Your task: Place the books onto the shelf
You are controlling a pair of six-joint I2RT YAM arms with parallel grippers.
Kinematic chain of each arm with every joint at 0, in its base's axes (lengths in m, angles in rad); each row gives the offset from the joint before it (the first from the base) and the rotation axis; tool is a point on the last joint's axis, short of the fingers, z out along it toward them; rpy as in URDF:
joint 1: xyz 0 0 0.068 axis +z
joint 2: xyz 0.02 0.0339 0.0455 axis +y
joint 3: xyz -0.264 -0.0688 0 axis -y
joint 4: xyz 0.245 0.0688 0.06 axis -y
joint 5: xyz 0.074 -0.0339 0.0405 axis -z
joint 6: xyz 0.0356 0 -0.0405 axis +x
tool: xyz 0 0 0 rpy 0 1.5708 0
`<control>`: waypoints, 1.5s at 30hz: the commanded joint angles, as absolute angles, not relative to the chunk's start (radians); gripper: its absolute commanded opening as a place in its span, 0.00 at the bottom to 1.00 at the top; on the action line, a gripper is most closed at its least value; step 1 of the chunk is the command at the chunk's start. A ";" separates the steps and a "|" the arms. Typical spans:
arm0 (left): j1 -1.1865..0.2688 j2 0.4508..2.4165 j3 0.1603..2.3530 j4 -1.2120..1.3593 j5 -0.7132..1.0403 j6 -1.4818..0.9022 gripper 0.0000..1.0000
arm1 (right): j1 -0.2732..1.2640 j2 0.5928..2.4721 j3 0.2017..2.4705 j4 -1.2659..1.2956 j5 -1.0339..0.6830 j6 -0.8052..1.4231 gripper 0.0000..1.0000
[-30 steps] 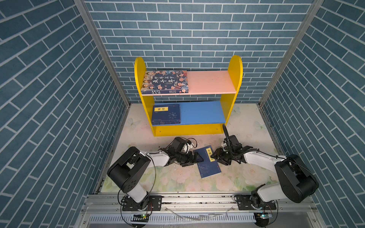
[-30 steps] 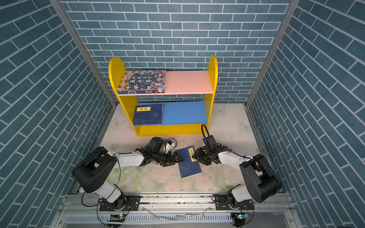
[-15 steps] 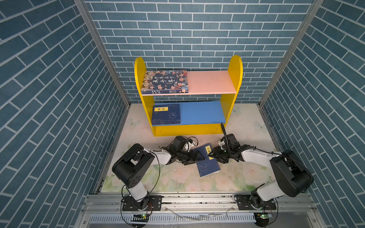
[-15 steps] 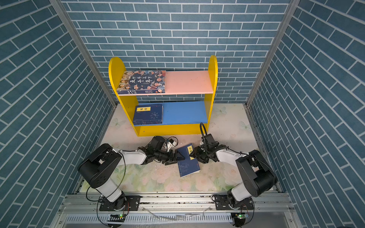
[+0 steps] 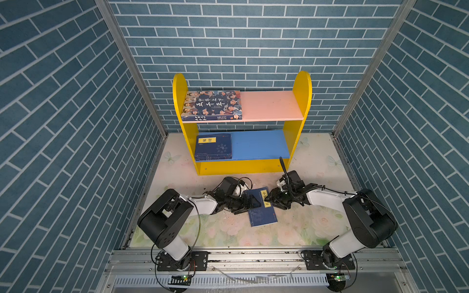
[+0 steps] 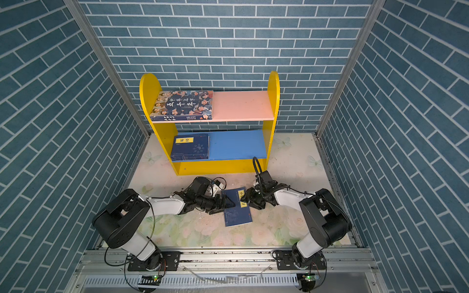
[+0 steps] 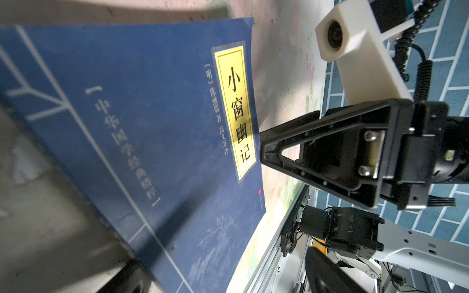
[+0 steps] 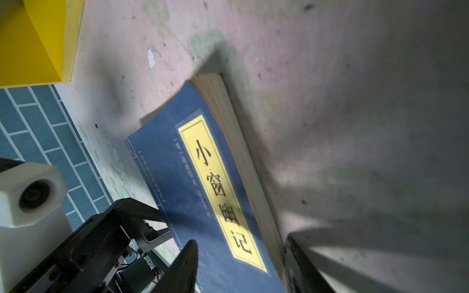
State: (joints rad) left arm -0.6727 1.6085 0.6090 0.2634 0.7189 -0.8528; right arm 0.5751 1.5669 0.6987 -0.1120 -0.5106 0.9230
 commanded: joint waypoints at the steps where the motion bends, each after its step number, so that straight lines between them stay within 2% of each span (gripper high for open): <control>1: -0.672 1.607 0.594 0.187 0.677 -0.830 0.94 | 0.583 1.619 0.675 -0.216 -0.475 0.891 0.56; 10: -0.669 1.599 0.583 0.234 0.692 -0.868 0.78 | 0.583 1.609 0.657 -0.149 -0.512 0.926 0.56; 15: -0.670 1.620 0.595 0.354 0.753 -0.940 0.72 | 0.583 1.608 0.649 -0.118 -0.536 0.937 0.56; 25: -0.668 1.583 0.591 0.371 0.756 -0.954 0.64 | 0.583 1.611 0.656 -0.110 -0.554 0.939 0.56; 31: -0.668 1.577 0.595 0.325 0.741 -0.948 0.49 | 0.583 1.602 0.651 -0.084 -0.554 0.952 0.56; 36: -0.667 1.578 0.607 0.294 0.742 -0.936 0.25 | 0.583 1.592 0.650 -0.079 -0.552 0.956 0.56; 45: -0.667 1.544 0.628 0.237 0.749 -0.943 0.04 | 0.577 1.522 0.661 -0.140 -0.466 0.965 0.57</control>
State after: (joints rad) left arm -0.6670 1.5826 0.6003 0.2676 0.7383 -0.9524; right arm 0.5758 1.5620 0.6769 -0.0521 -0.5434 0.9401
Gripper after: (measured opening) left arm 0.127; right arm 0.568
